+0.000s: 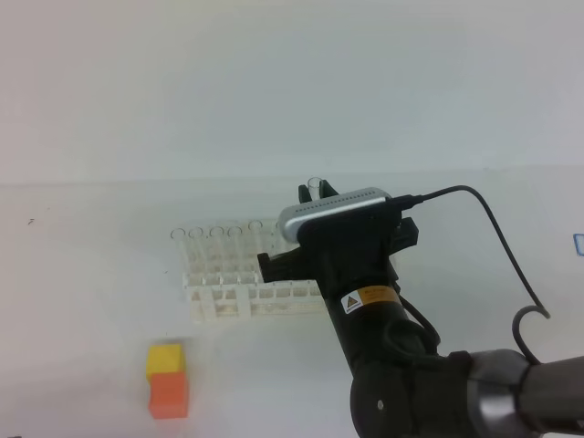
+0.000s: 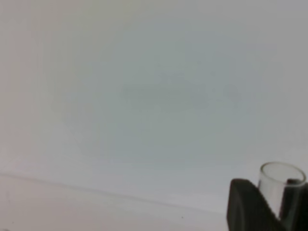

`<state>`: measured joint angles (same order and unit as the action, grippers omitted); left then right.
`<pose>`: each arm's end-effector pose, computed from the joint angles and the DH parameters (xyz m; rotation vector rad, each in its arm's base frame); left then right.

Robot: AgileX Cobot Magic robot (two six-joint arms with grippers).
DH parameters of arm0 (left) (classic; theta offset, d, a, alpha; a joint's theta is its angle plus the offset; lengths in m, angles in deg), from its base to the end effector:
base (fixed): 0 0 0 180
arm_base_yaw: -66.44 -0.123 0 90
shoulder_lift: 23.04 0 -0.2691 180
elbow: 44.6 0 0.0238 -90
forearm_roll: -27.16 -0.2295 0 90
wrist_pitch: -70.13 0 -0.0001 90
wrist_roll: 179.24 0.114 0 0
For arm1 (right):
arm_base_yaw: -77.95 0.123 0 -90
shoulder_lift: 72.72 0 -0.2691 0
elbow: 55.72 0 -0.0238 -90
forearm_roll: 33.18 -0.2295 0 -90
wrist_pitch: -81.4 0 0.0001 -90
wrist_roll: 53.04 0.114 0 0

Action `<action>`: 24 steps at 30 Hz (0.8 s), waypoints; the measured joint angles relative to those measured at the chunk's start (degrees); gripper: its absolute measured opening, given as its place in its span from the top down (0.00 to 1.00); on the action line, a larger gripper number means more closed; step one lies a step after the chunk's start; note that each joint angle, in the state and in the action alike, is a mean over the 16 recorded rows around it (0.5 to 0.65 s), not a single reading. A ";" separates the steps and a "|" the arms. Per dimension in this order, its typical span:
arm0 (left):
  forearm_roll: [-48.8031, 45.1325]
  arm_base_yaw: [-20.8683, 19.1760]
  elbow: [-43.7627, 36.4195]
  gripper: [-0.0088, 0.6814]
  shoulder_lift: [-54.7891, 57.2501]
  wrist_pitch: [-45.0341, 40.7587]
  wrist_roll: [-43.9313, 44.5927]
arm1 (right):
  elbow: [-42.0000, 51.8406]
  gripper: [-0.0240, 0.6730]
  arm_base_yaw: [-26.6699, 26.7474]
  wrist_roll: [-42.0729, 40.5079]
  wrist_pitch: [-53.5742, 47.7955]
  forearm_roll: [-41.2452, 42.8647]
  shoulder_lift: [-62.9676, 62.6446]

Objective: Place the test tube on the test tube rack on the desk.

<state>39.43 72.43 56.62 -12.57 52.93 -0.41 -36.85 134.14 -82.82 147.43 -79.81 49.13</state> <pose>0.0727 -0.0149 0.1671 -0.0683 1.8594 -0.2875 0.2802 0.2823 0.1984 -0.2160 1.4745 0.1709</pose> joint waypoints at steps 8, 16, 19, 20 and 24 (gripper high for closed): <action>0.02 4.22 0.00 0.99 -3.14 -0.13 0.00 | -0.97 0.78 0.35 -0.83 0.00 0.96 0.00; 0.03 5.60 0.00 0.99 -3.81 -0.24 -0.16 | -1.92 0.78 0.74 -1.81 0.00 1.57 0.00; -0.01 5.79 0.00 0.99 -3.81 -0.25 -0.25 | -2.07 0.78 0.84 -1.94 0.00 1.67 0.00; -0.03 5.83 0.00 0.99 -3.81 -0.25 -0.28 | -2.10 0.78 0.87 -1.94 0.00 1.71 0.00; -0.04 5.83 0.00 0.99 -3.81 -0.25 -0.38 | -2.33 0.78 0.97 -1.80 0.00 2.01 0.00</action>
<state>39.39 78.26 56.62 -16.39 52.68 -0.79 -39.18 135.10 -84.62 147.43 -77.80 49.13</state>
